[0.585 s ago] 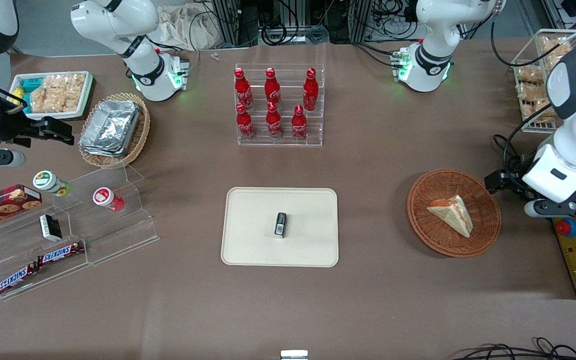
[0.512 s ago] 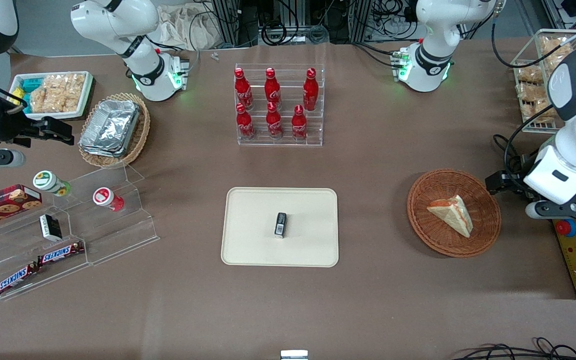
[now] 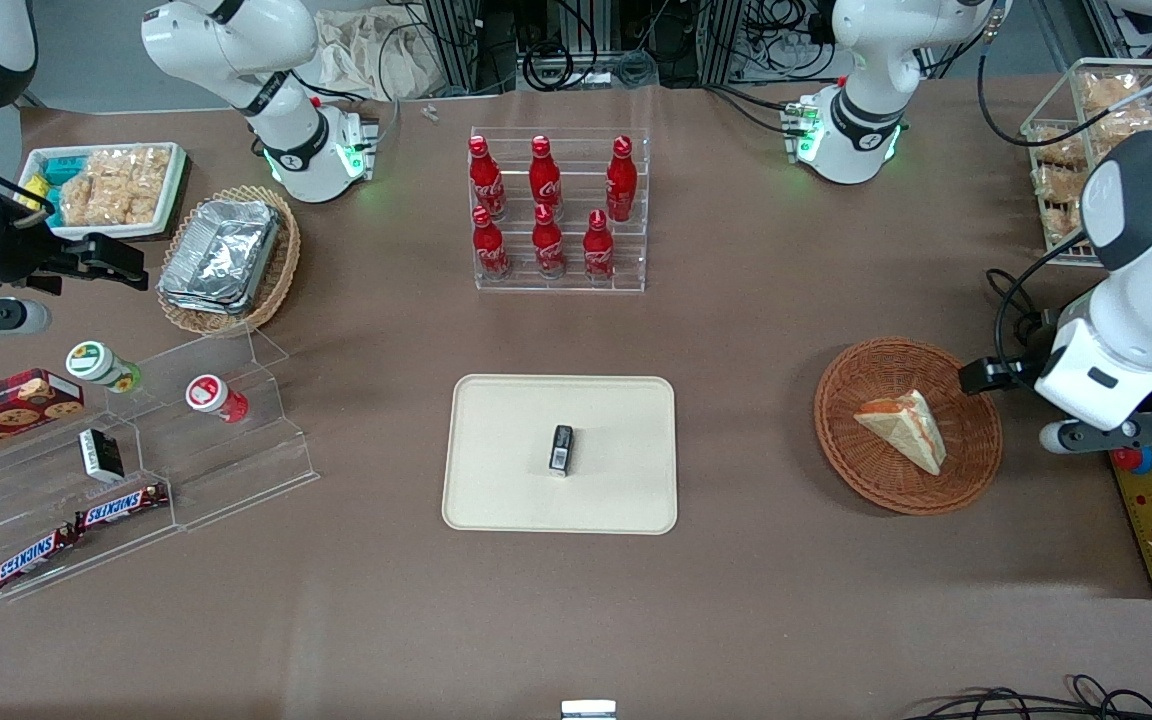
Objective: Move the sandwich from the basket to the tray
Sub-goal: 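Move the left gripper down over the triangular sandwich in the wicker basket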
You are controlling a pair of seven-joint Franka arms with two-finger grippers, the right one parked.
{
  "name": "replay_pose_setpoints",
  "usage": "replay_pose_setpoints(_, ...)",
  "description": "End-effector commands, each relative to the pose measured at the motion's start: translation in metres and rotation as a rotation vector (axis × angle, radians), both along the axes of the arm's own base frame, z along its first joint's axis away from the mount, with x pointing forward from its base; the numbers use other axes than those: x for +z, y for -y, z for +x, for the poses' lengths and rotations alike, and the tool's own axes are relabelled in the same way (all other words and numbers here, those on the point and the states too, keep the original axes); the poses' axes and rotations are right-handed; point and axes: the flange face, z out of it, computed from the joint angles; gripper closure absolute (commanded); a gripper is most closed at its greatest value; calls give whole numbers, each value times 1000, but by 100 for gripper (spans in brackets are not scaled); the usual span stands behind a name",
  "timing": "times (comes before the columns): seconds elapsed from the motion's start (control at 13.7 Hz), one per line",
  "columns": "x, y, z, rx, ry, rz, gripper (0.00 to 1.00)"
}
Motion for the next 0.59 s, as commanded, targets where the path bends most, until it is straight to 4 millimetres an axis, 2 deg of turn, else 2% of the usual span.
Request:
replay_pose_setpoints(0.0, -54, -5, -14, 190, 22, -14, 3)
replay_pose_setpoints(0.15, -98, -3, -30, 324, 47, -18, 3)
replay_pose_setpoints(0.51, -171, 0, -51, 455, 85, -45, 3)
